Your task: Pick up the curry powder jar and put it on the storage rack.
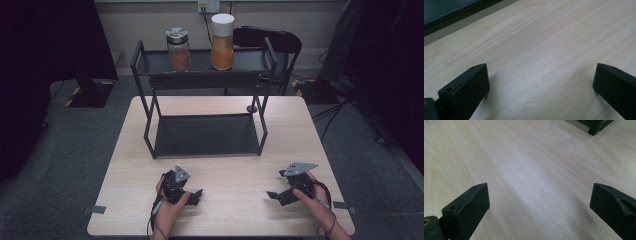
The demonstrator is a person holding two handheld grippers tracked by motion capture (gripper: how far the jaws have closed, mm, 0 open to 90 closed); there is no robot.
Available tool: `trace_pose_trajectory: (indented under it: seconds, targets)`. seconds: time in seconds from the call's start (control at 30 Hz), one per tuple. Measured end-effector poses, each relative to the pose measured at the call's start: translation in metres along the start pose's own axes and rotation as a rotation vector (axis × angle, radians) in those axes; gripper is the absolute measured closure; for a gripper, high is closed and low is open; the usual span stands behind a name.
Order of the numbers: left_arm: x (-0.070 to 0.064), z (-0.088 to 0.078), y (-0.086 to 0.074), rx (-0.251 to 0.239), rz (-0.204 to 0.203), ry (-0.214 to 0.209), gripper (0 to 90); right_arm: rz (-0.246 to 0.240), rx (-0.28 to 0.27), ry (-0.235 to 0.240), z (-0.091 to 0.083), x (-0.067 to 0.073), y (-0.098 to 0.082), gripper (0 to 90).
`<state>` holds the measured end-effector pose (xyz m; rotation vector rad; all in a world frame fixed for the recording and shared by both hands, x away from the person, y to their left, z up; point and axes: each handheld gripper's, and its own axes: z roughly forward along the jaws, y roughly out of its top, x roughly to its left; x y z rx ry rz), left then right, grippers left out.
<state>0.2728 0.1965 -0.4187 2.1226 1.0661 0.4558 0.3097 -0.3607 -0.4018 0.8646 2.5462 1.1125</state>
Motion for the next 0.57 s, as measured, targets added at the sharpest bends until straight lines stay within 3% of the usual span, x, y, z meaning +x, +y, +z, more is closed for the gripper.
trace_pose_trajectory:
  seconds: [0.3,0.57]
  targets:
    - [0.0,0.0,0.0,0.0,0.0,0.0,0.0,-0.018,0.037,-0.037,-0.008,-0.001,-0.013,1.8]
    - [0.0,0.0,0.0,0.0,0.0,0.001,0.0,-0.025,0.017,-0.039,-0.01,-0.001,-0.023,0.0]
